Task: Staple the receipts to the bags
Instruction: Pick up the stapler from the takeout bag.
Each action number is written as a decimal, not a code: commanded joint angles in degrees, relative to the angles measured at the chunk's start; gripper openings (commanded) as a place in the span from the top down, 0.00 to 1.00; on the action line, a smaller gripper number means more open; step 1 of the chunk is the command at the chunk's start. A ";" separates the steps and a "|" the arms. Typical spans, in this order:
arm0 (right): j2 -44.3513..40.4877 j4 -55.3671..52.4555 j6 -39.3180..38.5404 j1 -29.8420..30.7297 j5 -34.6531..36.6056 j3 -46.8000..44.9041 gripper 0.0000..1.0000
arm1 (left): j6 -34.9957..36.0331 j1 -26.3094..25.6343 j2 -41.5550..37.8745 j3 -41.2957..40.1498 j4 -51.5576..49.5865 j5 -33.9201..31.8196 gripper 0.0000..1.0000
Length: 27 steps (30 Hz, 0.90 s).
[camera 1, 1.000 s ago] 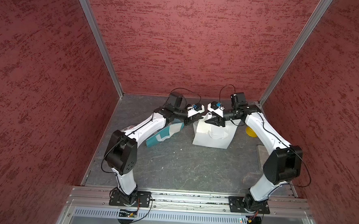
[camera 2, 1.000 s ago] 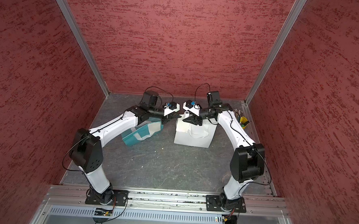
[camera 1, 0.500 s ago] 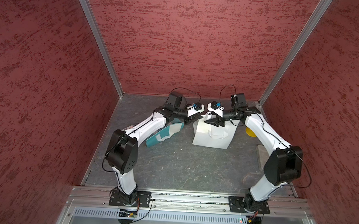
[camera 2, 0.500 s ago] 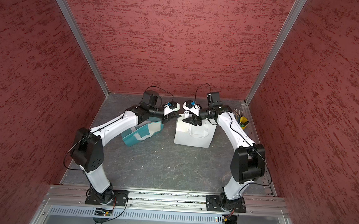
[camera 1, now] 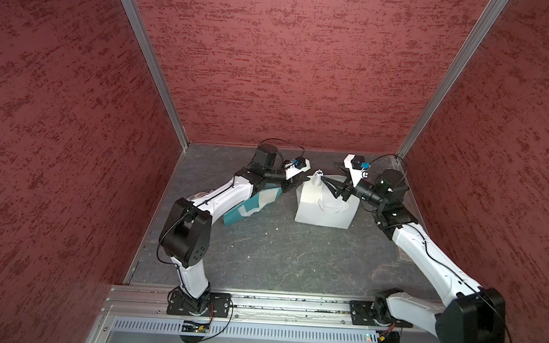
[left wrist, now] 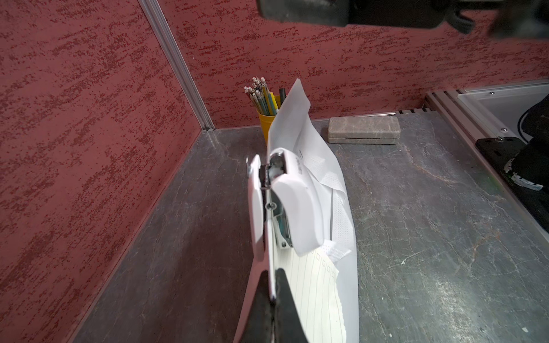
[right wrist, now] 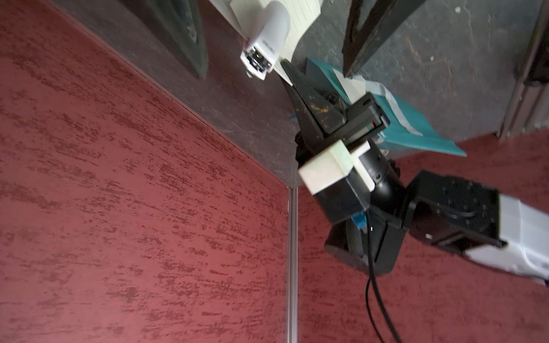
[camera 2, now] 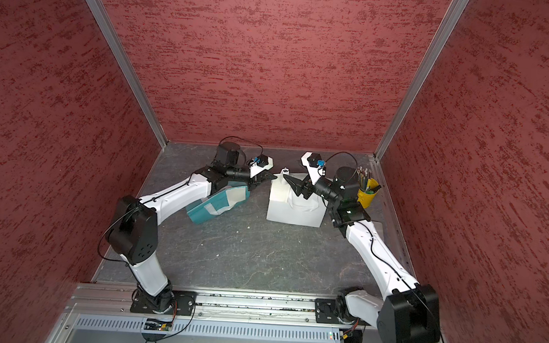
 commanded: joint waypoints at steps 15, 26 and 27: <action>5.41 -1.73 18.91 9.80 23.19 0.74 0.52 | -1.59 -0.82 -2.38 -1.34 2.10 -1.59 1.00; 5.80 -2.84 17.07 10.98 24.61 2.67 1.00 | -1.59 -0.89 -2.18 -1.77 2.11 -2.28 1.00; 5.63 -2.66 17.24 11.00 25.72 3.01 1.00 | -1.55 -0.92 -2.16 -1.79 2.09 -2.47 1.00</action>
